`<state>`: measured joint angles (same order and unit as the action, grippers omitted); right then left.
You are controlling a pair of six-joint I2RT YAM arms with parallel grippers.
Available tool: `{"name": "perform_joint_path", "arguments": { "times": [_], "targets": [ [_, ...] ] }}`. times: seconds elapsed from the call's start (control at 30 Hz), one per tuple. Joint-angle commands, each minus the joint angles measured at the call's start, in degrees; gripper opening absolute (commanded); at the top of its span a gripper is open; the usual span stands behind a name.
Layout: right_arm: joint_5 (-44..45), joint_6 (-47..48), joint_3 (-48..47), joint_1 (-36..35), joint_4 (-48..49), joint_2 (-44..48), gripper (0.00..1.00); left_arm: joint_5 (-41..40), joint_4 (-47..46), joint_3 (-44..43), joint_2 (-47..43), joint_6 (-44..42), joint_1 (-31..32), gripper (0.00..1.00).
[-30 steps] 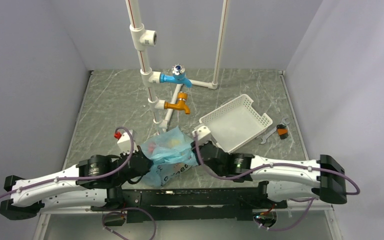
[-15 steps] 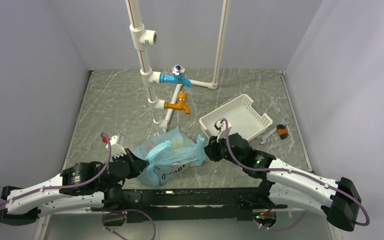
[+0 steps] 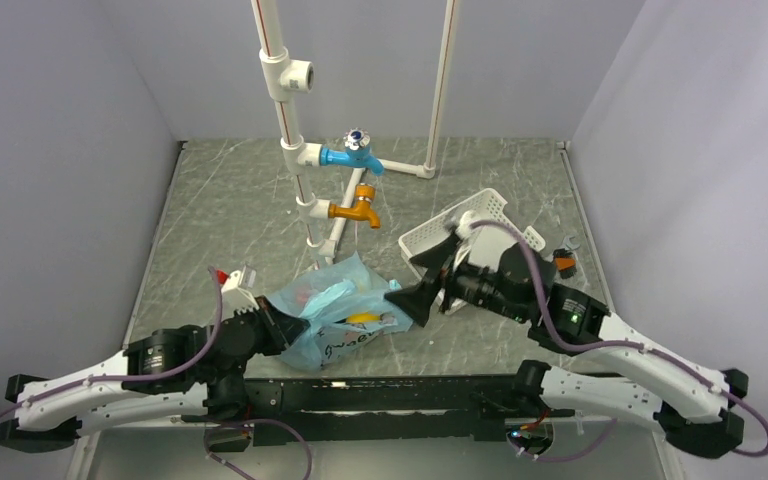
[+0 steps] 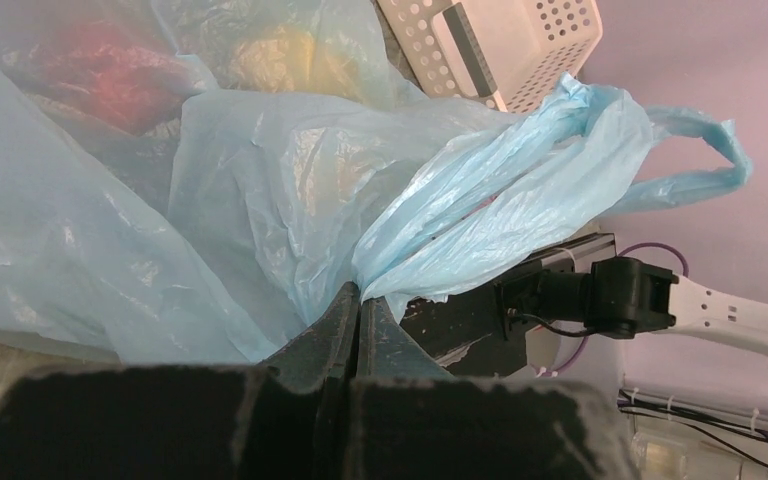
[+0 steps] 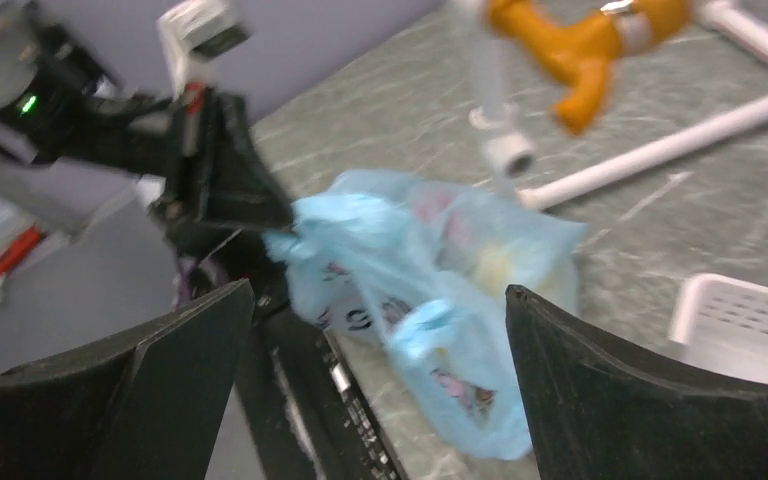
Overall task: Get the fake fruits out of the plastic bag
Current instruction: Adjust the plastic bag at the center of the board.
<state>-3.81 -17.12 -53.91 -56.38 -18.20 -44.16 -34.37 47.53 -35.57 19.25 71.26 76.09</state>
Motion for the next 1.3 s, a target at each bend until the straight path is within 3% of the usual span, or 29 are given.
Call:
{"name": "perform_joint_path", "arguments": {
  "times": [0.0, 0.07, 0.13, 0.2, 0.33, 0.37, 0.47, 0.57, 0.7, 0.8, 0.87, 0.93, 1.0, 1.1, 1.27],
  "targets": [
    [15.77, 5.08, -0.04, -14.75, 1.41, -3.71, 1.00, -0.59, -2.85, -2.83, 1.36, -1.11, 0.22, 0.00],
    [33.92, 4.38, -1.27, -20.28, -0.91, -7.26, 1.00, -0.77, -1.93, -3.24, 1.57, -0.53, 0.19, 0.00],
    [44.64, 1.59, -2.39, -21.01, -4.42, -11.77, 1.00, -0.68, -1.58, -3.15, 1.67, -0.06, 0.20, 0.00],
    [51.32, -2.16, -2.71, -21.06, -7.31, -15.70, 1.00, -0.33, -2.02, -2.70, 1.67, 0.10, 0.19, 0.00],
    [55.35, -6.80, -0.21, -20.93, -7.70, -17.24, 0.95, -0.32, 0.27, -3.04, 2.01, 1.29, 0.19, 0.00],
    [54.82, -6.70, 1.48, -20.76, -5.92, -15.97, 0.91, -0.40, 1.08, -3.21, 2.02, 1.64, 0.19, 0.00],
    [48.90, -5.46, 6.93, -18.43, -0.21, -10.59, 0.56, -0.36, 1.72, -2.99, 0.97, 1.77, 0.19, 0.00],
    [41.82, -7.04, 10.85, -11.11, 0.70, -4.76, 0.32, -0.73, 2.32, -2.46, -1.58, 1.91, 0.20, 0.00],
    [20.69, -6.40, 14.36, 4.88, 4.05, 1.64, 0.09, -0.51, 3.33, -0.91, -5.69, 2.85, 0.21, 0.00],
    [9.32, -4.78, 14.47, 7.28, 6.13, 2.02, 0.00, 1.46, -1.37, 1.30, -7.79, -0.75, 0.19, 0.01],
    [6.00, -4.56, 14.11, 7.29, 6.56, 1.10, 0.00, 2.63, -2.92, 1.09, -7.68, -2.88, 0.19, 0.22],
    [5.00, -4.60, 13.83, 7.33, 6.57, 0.03, 0.00, 2.98, -1.96, -1.40, -6.10, -4.30, 0.19, 0.56],
    [4.18, -4.31, 13.38, 7.31, 6.42, -1.03, 0.00, 3.00, -0.38, -5.64, -3.15, -7.47, 0.19, 0.76],
    [2.77, -3.81, 13.02, 7.33, 6.46, -2.07, 0.00, 1.98, 3.34, -14.55, 3.90, -12.43, 0.19, 0.92],
    [2.64, -4.03, 12.61, 7.34, 6.45, -2.07, 0.00, 2.16, 7.51, -28.30, 18.66, -22.36, 0.19, 0.99]
  ]
}}
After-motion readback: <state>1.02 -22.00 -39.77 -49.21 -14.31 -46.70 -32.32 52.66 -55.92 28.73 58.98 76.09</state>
